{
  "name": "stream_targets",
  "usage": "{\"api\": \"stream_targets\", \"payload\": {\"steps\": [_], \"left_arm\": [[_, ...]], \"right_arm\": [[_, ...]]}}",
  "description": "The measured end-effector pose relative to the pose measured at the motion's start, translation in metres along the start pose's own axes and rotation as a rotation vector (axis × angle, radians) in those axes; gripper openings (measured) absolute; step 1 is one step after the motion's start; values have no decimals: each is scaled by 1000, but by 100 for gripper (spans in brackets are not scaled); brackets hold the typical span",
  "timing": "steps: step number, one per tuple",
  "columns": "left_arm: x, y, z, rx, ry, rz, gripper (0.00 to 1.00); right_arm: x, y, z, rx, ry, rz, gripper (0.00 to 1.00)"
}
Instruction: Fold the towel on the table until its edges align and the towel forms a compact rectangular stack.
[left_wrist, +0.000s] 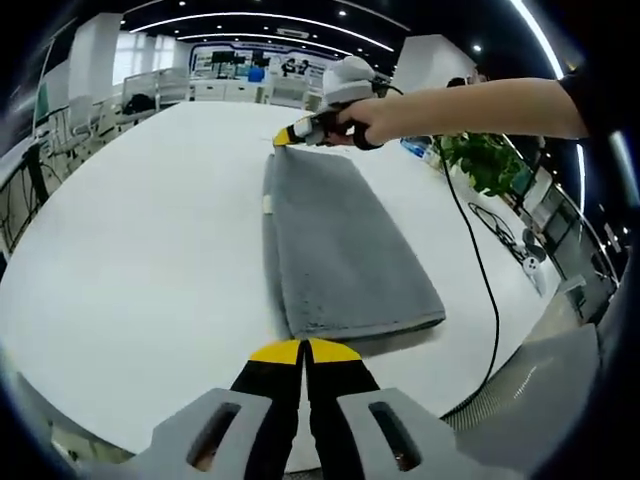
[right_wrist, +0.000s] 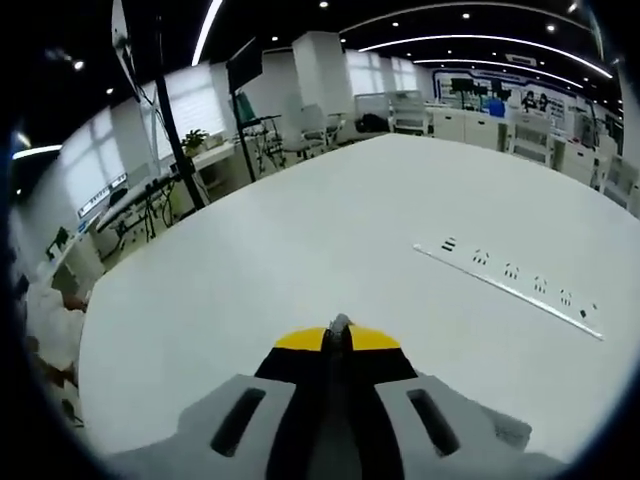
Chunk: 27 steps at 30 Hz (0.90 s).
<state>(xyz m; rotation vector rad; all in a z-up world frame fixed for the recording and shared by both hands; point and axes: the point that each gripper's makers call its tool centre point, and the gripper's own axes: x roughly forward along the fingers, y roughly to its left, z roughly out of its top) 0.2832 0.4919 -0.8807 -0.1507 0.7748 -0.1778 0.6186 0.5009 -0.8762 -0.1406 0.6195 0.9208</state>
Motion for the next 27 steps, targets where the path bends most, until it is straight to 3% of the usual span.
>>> {"api": "stream_targets", "payload": {"steps": [5,8,13,17,20,27], "left_arm": [[1,14,11,-21,-26,28,8],[5,20,17,-8,-26,42,18],[13,19,24,11,-21,26,22],[21,14,20,-19,-11,-16,25],[26,11,16,-23,2,-19,26],[29,13,9,-39,20,2,26]], "right_arm": [[-10,-1,0,-60,-5,15,22],[-20,-6,-2,-59,-9,9,26],[-30,-24,-7,-34,-7,-23,29],[-41,-42,-14,-17,2,-57,29],[-56,-62,-22,-28,7,-139,30],[-72,-90,-45,30,34,-197,30]]}}
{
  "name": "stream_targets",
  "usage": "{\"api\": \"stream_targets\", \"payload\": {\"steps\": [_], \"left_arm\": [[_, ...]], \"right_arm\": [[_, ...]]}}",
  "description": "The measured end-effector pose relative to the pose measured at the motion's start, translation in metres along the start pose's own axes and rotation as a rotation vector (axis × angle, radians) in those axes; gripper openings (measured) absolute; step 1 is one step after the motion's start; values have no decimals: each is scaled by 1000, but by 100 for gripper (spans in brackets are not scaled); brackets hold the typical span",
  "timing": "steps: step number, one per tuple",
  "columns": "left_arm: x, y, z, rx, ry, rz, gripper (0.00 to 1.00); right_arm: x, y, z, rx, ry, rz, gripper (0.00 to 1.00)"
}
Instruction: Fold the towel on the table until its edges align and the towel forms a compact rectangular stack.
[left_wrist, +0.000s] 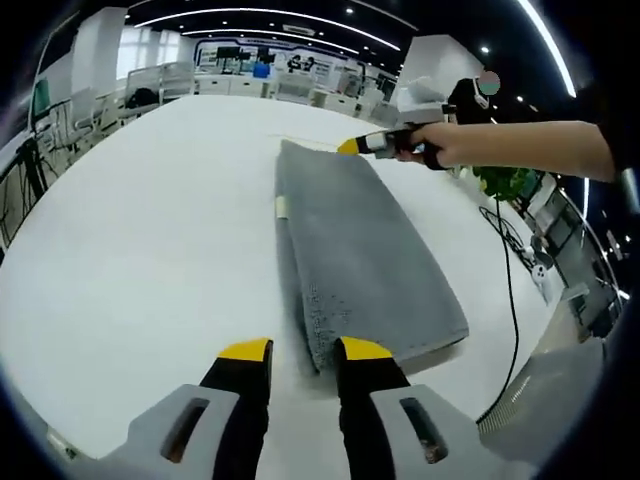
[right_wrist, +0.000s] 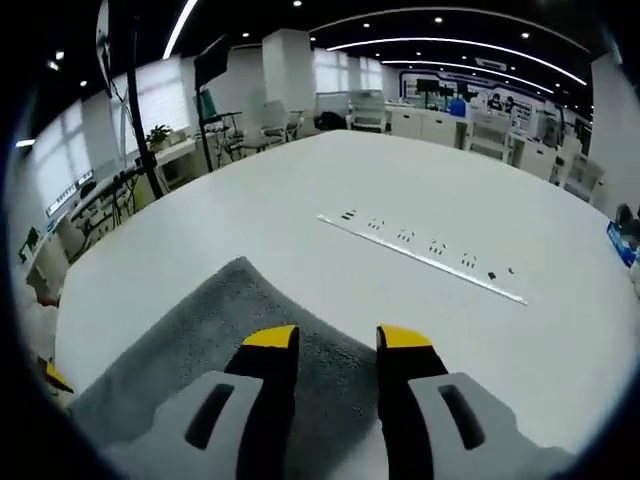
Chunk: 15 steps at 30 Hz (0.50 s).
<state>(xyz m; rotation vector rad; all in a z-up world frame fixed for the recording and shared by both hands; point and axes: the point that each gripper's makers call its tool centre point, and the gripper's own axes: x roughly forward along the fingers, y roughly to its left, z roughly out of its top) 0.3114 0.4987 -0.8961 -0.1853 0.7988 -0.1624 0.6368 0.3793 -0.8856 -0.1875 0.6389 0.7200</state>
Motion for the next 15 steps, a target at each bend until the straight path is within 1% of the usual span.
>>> {"api": "stream_targets", "payload": {"steps": [1,3,5,7,10,15], "left_arm": [[0,1,0,-7,-1,4,26],[0,1,0,-12,3,2,26],[2,3,-2,-9,8,1,26],[3,3,-4,-4,15,-1,26],[5,2,-5,-2,21,-3,25],[7,1,-7,9,26,-3,24]], "right_arm": [[-1,-4,-2,-2,1,-10,31],[-3,-16,-6,-40,14,-61,32],[-4,-20,-9,-24,11,-68,33],[-4,-21,-12,6,8,-65,33],[-6,-22,-17,4,12,-69,34],[-7,-19,-22,46,9,-56,32]]}}
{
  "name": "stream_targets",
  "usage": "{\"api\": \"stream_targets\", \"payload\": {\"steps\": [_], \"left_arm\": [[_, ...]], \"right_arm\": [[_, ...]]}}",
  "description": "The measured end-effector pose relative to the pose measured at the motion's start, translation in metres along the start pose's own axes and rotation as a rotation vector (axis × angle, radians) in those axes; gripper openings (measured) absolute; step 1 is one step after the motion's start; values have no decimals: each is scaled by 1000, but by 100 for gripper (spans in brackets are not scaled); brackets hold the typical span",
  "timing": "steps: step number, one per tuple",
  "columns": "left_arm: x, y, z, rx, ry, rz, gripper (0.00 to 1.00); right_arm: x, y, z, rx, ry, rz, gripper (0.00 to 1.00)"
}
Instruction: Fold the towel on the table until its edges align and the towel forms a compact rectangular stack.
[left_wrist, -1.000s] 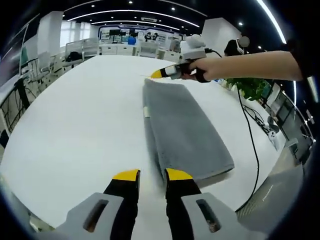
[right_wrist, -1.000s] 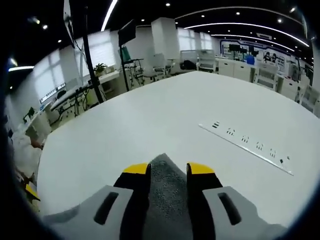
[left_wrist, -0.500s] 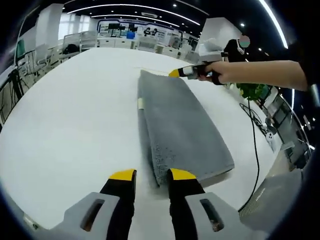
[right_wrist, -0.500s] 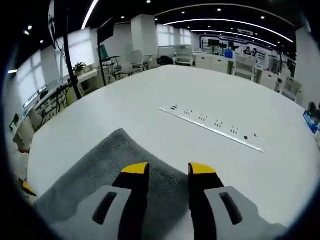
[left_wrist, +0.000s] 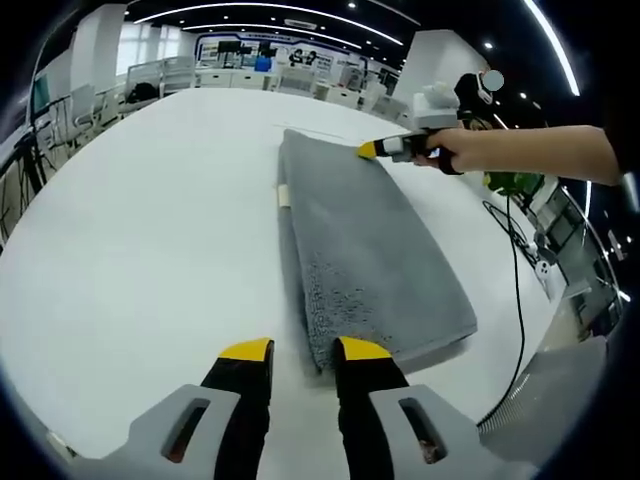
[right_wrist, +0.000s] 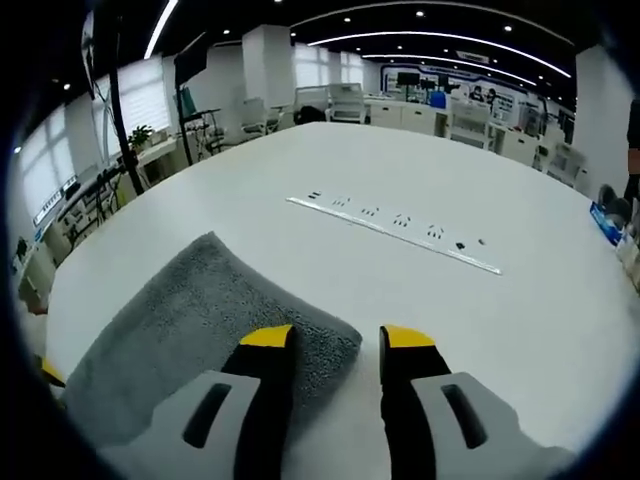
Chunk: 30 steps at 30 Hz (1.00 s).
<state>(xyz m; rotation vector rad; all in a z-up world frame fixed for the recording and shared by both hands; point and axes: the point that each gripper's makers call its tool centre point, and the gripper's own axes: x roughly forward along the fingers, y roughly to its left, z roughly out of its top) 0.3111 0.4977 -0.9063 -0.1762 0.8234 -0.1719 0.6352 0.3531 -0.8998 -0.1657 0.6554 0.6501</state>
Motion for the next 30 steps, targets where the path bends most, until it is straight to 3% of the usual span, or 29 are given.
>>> {"api": "stream_targets", "payload": {"steps": [7,10,14,17,21,23,26,30], "left_arm": [[3,-1,-4,4,11,6,23],[4,-1,-3,31,6,3,22],[7,-10,-3,63,18,-36,13],[8,-11,-3,98,34,-35,12],[10,-12,-5,80,58,-71,11],[11,-12,-5,100,66,-78,11],[12,-16,-5,138,84,-84,10],[14,-25,-6,253,117,-102,10]], "right_arm": [[-5,3,-13,64,-3,-2,26],[-1,-2,-17,85,-6,-18,30],[2,9,-16,54,-7,50,19],[2,7,-15,31,-1,37,19],[4,5,-17,40,-12,59,17],[4,6,-18,87,-8,70,17],[3,7,-17,56,13,69,16],[0,5,-19,59,10,66,15]]}}
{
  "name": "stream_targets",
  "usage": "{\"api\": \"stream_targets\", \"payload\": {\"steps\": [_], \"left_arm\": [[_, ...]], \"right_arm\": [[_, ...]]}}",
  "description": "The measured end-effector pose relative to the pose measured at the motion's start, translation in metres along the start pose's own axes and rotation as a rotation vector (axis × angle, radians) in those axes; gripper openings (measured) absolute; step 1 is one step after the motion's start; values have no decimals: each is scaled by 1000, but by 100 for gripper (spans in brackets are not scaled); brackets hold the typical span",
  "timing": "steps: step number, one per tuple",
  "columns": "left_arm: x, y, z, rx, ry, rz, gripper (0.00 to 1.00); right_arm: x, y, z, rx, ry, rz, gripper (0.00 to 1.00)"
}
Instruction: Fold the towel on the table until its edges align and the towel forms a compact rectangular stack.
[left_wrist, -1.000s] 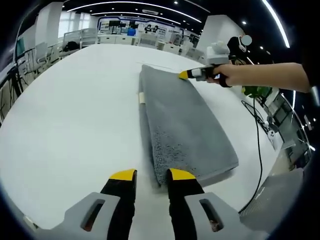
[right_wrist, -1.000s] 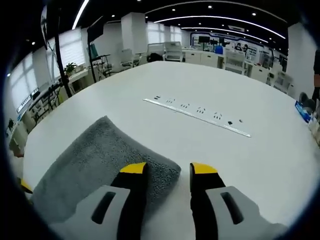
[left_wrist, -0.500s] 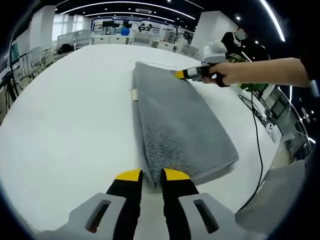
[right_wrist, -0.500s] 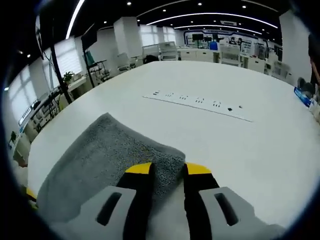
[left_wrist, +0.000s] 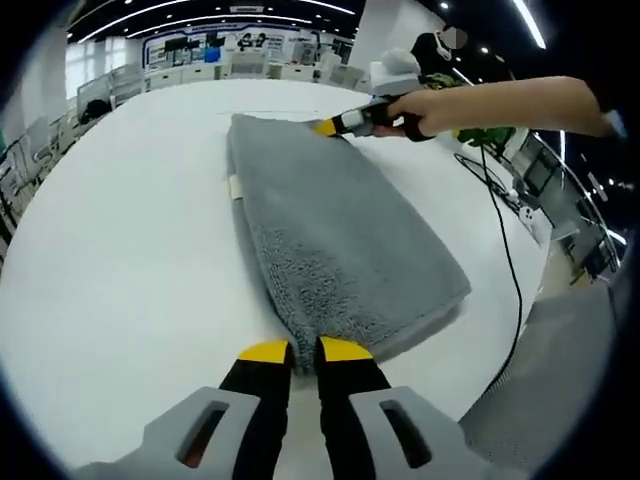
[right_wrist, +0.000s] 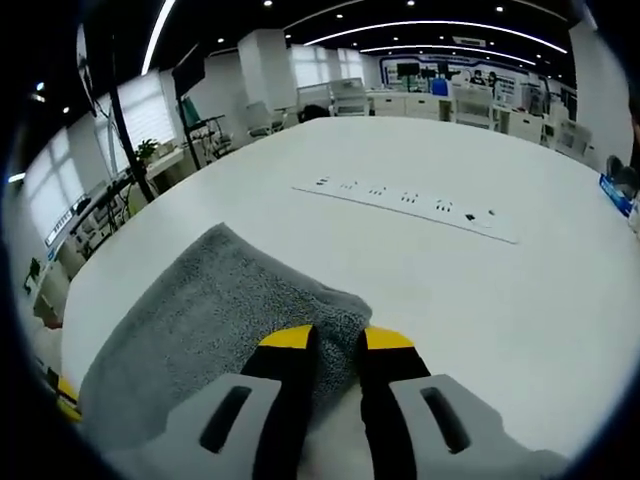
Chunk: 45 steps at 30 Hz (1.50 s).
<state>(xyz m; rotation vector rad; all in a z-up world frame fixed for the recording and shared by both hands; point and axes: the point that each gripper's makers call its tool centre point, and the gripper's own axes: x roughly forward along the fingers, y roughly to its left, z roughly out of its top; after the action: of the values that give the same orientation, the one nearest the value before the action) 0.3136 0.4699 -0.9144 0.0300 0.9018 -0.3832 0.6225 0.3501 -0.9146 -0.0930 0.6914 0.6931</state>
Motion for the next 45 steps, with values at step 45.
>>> {"api": "stream_targets", "payload": {"steps": [45], "left_arm": [[8,-88,22,112,-11,-119,14]], "right_arm": [[-82,-62,-27,30,-21,-98,22]]}}
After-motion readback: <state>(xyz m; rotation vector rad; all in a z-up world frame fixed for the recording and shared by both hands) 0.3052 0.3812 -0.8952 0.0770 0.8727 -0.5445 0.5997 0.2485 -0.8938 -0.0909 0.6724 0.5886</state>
